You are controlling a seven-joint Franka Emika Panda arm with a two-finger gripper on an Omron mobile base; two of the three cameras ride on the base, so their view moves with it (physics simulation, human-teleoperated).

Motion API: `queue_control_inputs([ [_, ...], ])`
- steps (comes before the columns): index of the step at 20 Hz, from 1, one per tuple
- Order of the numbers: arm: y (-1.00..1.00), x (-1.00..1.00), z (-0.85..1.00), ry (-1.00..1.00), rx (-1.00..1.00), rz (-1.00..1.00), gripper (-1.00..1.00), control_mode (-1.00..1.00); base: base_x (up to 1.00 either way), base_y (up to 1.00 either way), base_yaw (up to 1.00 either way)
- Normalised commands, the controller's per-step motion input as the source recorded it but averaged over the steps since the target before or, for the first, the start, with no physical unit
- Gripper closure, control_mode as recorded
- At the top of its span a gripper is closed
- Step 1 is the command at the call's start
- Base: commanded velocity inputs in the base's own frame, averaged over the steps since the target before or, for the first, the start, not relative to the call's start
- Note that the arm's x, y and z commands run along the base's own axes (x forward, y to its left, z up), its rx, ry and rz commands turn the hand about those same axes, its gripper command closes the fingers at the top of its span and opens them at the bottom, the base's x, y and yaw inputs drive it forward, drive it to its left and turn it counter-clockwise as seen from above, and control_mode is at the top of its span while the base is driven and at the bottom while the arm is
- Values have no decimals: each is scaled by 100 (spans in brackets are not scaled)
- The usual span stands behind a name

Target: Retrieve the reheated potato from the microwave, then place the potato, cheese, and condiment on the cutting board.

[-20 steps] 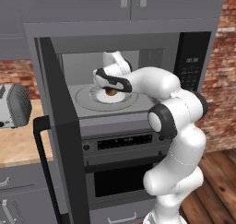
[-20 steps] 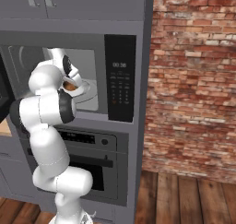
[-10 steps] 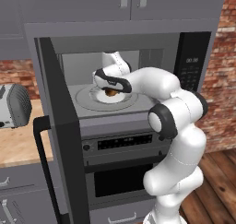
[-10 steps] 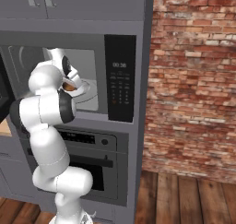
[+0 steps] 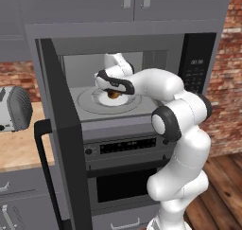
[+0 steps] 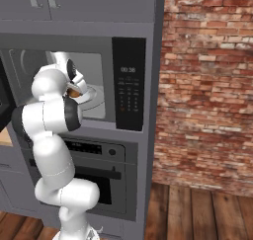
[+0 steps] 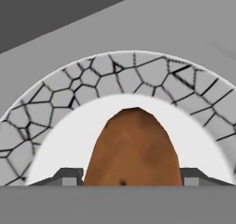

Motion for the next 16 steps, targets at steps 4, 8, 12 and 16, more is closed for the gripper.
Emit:
queue_control_inputs([
  [4, 0, -11, -44, 0, 0, 0, 100, -100, 0, 0, 0],
  [8, 0, -10, -38, 0, 0, 0, 100, -100, 0, 0, 0],
  [12, 1, -8, -23, 0, 0, 0, 100, -100, 0, 0, 0],
  [16, 0, -9, -16, 0, 0, 0, 100, -100, 0, 0, 0],
])
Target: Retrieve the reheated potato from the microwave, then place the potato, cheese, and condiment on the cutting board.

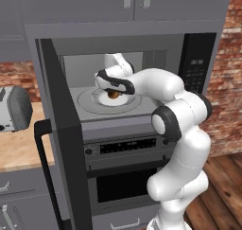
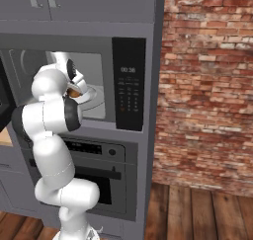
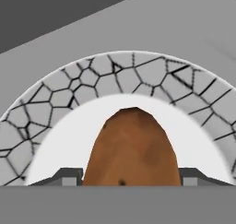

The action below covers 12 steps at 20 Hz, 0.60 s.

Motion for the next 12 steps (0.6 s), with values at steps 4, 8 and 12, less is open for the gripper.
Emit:
queue_control_inputs([
  [4, 0, -10, -13, 0, 0, 0, 100, -100, 0, 0, 0],
  [8, 0, -9, -13, 0, 0, 0, 100, -100, 0, 0, 0],
  [12, 2, -14, -11, 0, 0, 0, 100, -100, 0, 0, 0],
])
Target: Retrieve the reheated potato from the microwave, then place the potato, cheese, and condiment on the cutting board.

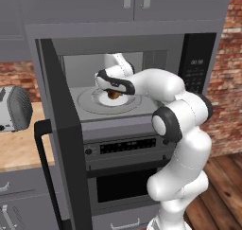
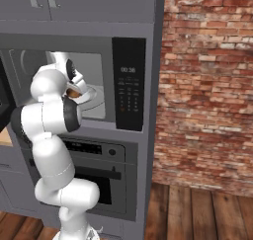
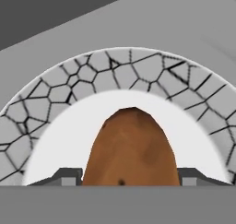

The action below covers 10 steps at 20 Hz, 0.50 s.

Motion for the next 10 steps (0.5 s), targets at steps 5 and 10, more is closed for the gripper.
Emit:
queue_control_inputs([
  [5, 8, -20, -10, -2, 0, 0, 100, -100, 0, 0, 0],
  [10, 12, -29, -14, -2, -2, 0, 100, -100, 0, 0, 0],
])
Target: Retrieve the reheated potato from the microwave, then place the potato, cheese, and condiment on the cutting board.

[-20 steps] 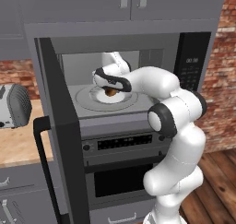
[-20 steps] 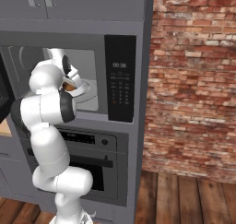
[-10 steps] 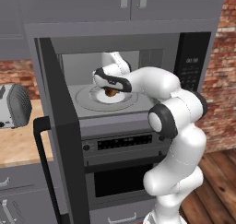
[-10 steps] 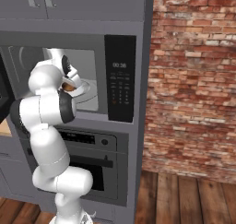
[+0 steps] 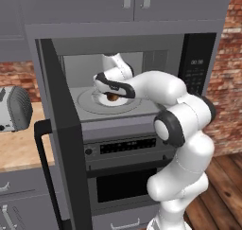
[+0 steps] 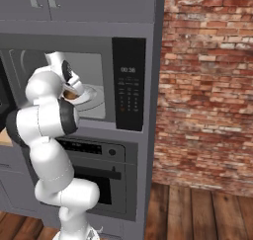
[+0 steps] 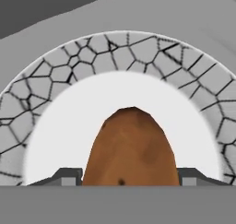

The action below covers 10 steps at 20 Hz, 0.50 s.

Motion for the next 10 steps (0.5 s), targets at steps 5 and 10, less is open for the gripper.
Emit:
queue_control_inputs([
  [5, 10, -38, -13, -1, -1, 0, 100, -100, 0, 0, 0],
  [10, 4, -40, -2, -1, 0, 0, 100, -100, 0, 0, 0],
])
